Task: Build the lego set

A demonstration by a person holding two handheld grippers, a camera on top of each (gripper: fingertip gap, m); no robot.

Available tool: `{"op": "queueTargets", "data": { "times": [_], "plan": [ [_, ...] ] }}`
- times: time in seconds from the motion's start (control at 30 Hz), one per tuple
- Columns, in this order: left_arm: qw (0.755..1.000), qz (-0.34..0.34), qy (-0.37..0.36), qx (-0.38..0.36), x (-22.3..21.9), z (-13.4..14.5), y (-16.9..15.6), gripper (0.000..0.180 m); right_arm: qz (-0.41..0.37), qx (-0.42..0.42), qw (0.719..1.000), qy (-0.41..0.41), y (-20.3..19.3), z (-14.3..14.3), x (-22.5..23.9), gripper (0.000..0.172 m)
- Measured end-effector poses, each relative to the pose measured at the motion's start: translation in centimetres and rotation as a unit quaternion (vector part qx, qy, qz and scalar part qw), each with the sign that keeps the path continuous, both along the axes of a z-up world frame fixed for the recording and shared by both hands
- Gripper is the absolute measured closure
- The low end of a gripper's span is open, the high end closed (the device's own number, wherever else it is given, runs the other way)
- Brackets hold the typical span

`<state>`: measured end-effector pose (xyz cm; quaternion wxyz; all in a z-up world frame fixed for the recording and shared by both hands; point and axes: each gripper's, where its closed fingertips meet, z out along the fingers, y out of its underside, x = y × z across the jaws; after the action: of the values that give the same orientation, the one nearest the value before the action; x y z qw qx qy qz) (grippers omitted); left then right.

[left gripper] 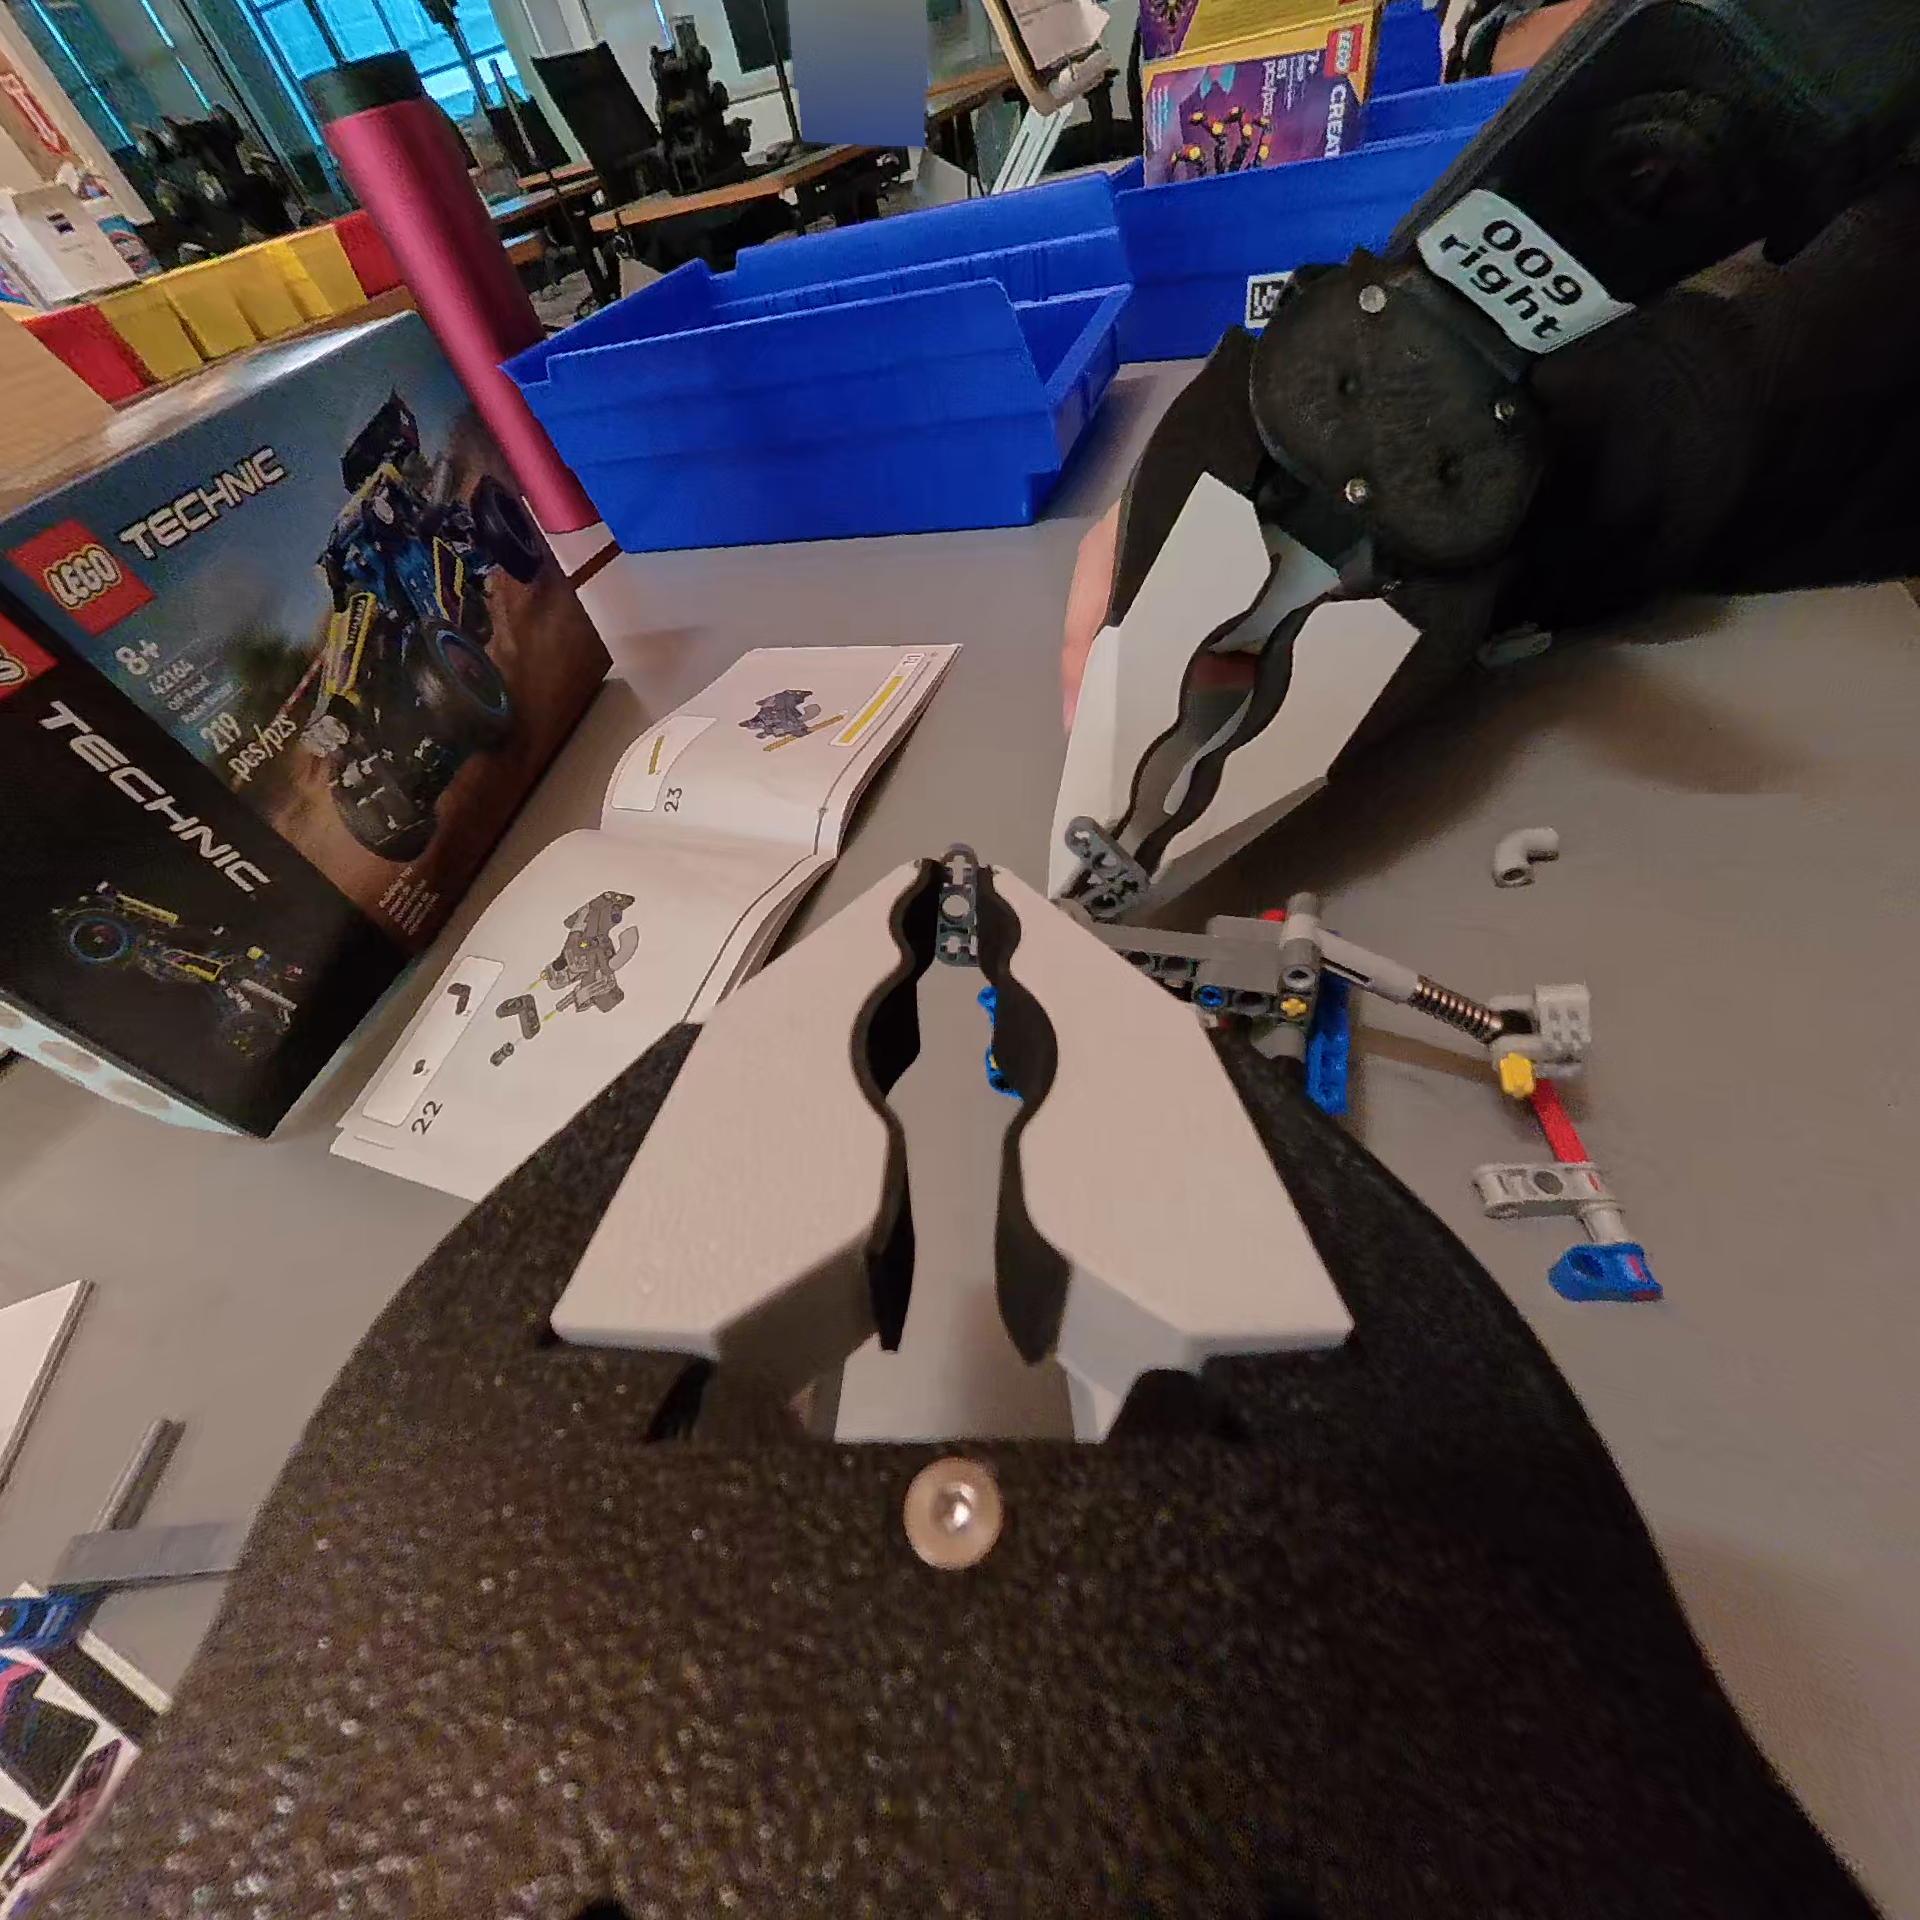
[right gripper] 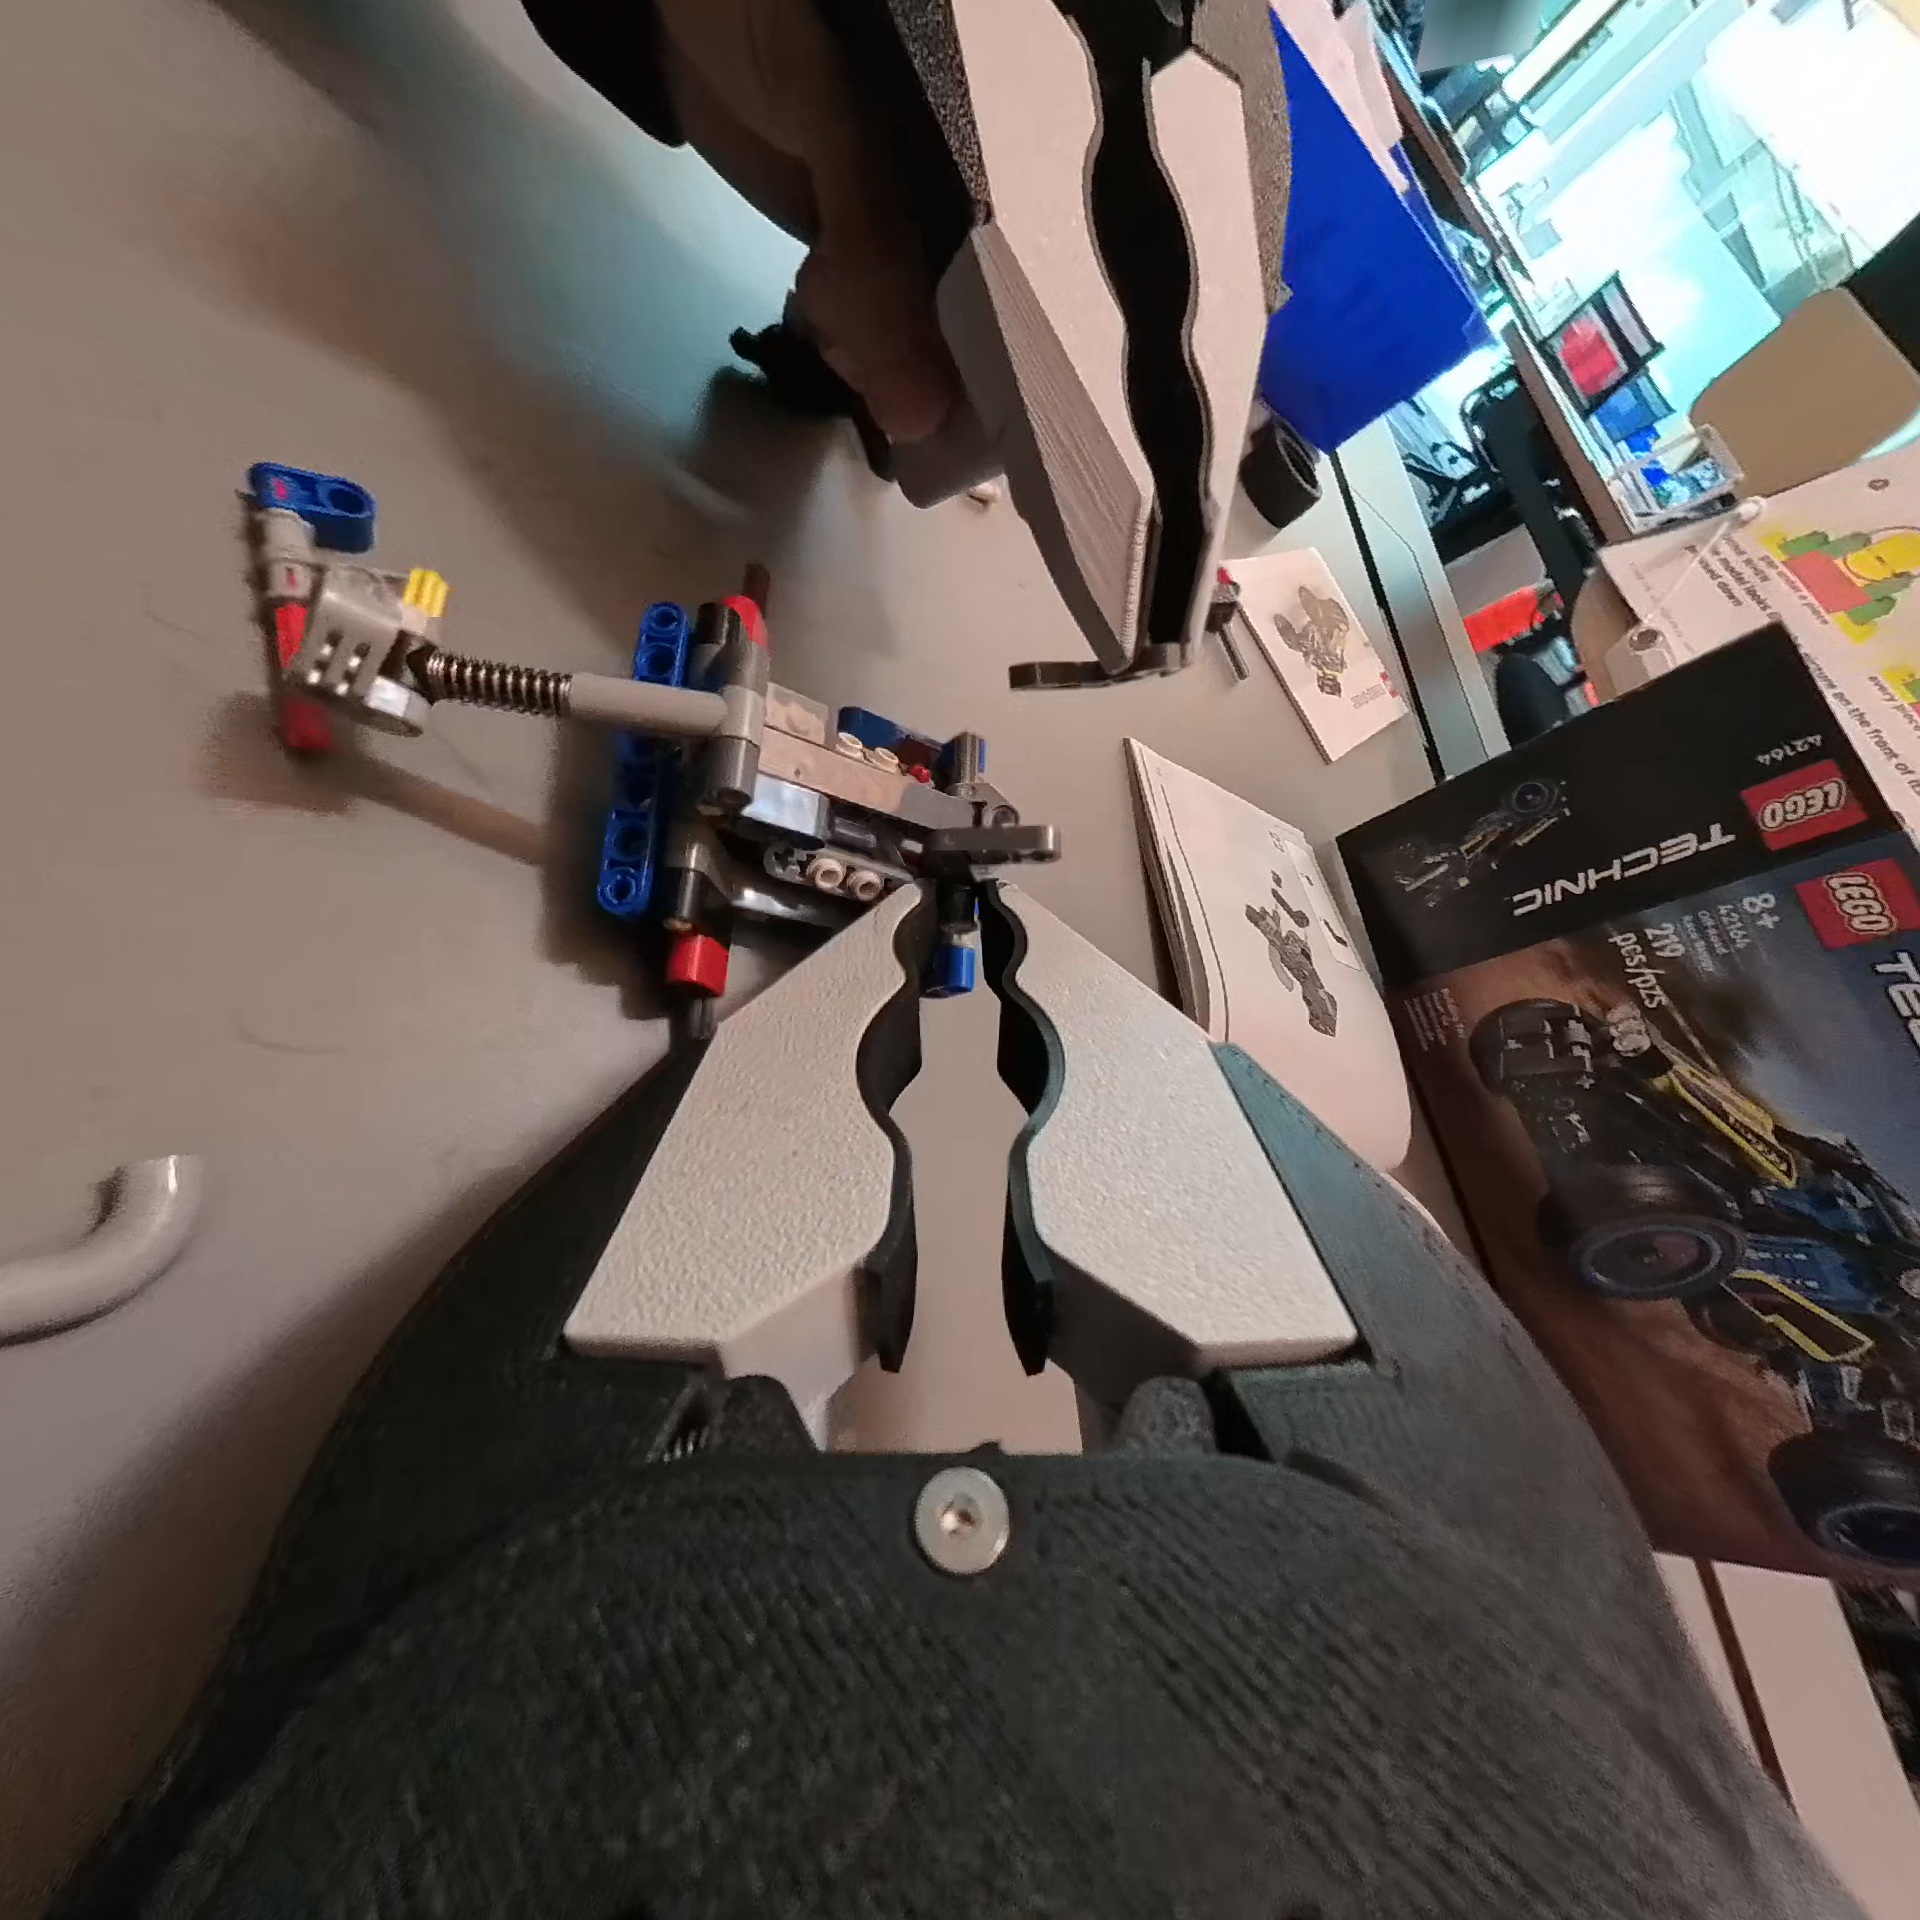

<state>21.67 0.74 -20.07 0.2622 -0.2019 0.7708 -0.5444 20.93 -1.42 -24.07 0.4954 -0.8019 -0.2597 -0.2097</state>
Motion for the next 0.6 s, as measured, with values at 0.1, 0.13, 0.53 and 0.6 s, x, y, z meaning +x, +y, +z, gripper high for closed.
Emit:
{"op": "queueTargets", "data": {
  "times": [0.1,0.13,0.53,0.6],
  "plan": [
    [1.000,0.013,-0.006,-0.016,0.0,0.5,0.0,0.177,0.028,-0.010,0.999,0.029,-0.7,0.1,-0.4,0.147],
    [1.000,0.017,-0.006,-0.022,0.0,0.6,-0.1,0.177,0.041,-0.020,0.998,0.042,-1.1,0.1,-0.8,0.139],
    [0.989,0.092,-0.025,-0.117,-0.3,6.0,-1.6,0.177,-0.003,0.126,0.968,0.216,1.0,7.3,-0.9,0.143],
    [0.989,0.102,-0.027,-0.101,-0.3,5.9,-1.5,0.177,-0.006,0.132,0.968,0.213,1.0,7.2,-1.0,0.151]
  ]
}}
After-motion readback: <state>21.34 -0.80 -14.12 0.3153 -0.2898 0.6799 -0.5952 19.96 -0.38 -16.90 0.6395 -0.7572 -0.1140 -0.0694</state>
